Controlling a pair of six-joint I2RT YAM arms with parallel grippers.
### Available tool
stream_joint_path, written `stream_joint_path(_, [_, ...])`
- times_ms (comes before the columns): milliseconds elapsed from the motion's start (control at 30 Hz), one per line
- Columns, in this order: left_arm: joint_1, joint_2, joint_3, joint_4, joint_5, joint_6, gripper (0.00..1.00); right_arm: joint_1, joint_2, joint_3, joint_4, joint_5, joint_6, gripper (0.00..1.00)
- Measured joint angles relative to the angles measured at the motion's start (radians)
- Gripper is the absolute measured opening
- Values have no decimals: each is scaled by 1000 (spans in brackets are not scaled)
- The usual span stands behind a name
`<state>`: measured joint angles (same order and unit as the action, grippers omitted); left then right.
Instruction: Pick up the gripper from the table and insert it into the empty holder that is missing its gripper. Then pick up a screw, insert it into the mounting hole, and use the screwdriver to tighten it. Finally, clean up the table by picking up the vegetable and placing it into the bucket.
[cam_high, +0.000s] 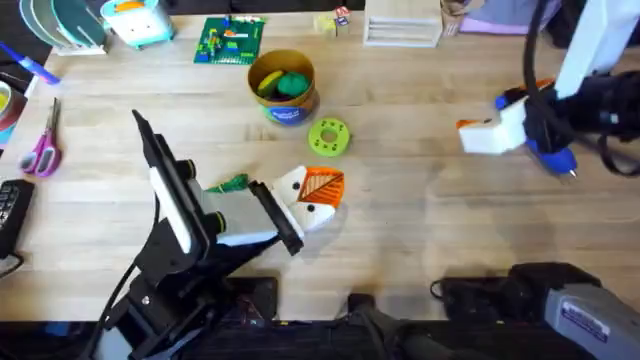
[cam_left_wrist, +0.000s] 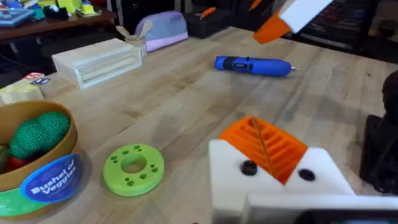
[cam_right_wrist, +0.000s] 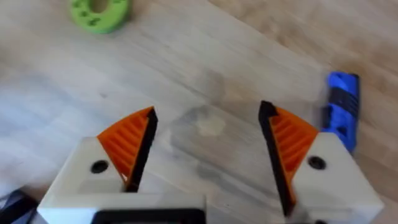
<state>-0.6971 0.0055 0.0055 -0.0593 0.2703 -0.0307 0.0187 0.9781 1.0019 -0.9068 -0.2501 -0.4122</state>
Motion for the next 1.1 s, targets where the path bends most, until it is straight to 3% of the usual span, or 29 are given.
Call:
stream_joint_path(167, [0, 0, 0, 0, 0, 0, 18, -196, 168, 0, 97, 98, -33, 993])
stream_joint_path(300, [0, 0, 0, 0, 0, 0, 18, -287, 269, 0, 217, 133, -65, 993])
stream_joint_path(467, [0, 0, 0, 0, 0, 0, 18, -319, 341, 0, 335, 190, -163, 991])
stream_joint_path(733, [0, 0, 0, 0, 0, 0, 18, -361, 509, 5, 319, 220, -267, 991])
stream_joint_path(1100, [0, 0, 0, 0, 0, 0, 18, -416, 702, 184, 262, 227, -357, 991])
